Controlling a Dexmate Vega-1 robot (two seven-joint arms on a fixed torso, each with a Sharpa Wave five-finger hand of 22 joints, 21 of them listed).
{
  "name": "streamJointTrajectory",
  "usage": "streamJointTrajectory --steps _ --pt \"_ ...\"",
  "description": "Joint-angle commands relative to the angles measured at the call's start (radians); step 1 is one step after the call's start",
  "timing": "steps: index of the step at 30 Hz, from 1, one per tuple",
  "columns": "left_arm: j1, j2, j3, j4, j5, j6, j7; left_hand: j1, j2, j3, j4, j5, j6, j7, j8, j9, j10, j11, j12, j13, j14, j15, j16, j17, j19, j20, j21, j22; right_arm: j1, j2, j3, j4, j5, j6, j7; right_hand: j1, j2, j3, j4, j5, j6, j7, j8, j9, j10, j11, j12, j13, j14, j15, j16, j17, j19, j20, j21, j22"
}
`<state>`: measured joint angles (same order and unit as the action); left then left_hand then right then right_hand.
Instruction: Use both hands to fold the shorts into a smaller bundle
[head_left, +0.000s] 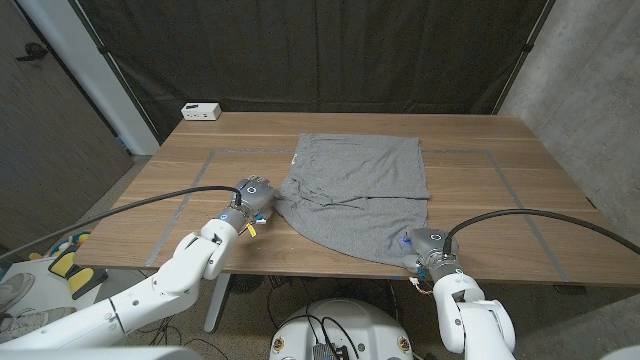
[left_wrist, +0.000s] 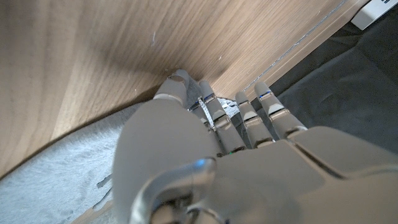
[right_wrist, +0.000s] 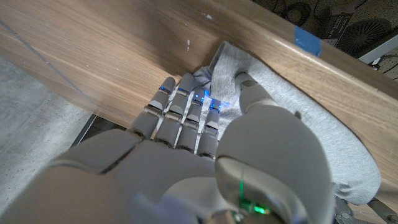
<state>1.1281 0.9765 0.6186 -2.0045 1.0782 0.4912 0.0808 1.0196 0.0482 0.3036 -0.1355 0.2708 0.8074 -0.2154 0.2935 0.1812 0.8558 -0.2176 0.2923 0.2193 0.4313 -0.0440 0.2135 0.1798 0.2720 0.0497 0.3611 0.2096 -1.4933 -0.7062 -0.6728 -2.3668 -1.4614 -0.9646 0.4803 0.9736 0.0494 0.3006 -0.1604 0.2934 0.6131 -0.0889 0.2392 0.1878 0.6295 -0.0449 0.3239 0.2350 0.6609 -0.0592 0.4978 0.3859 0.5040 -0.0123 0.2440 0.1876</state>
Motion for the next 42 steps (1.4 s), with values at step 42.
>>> streamJointTrajectory --steps 42 --pt "-0.073 0.084 -0.128 -0.213 -0.417 -0.040 -0.446 -0.177 -0.154 -0.344 0.107 0.095 -0.375 0.098 -0.048 0.057 -0.438 0.070 0.002 0.300 -0.212 0.012 0.009 0.076 -0.176 0.135 -0.016 0.019 0.045 -0.049 0.073 0.016 0.286 0.049 -0.196 0.190 0.116 -0.057 0.027 -0.046 0.398 0.037 0.079 0.042 0.353 0.008 0.310 0.186 0.232 -0.151 0.282 0.339 0.068 -0.041 0.059 0.024"
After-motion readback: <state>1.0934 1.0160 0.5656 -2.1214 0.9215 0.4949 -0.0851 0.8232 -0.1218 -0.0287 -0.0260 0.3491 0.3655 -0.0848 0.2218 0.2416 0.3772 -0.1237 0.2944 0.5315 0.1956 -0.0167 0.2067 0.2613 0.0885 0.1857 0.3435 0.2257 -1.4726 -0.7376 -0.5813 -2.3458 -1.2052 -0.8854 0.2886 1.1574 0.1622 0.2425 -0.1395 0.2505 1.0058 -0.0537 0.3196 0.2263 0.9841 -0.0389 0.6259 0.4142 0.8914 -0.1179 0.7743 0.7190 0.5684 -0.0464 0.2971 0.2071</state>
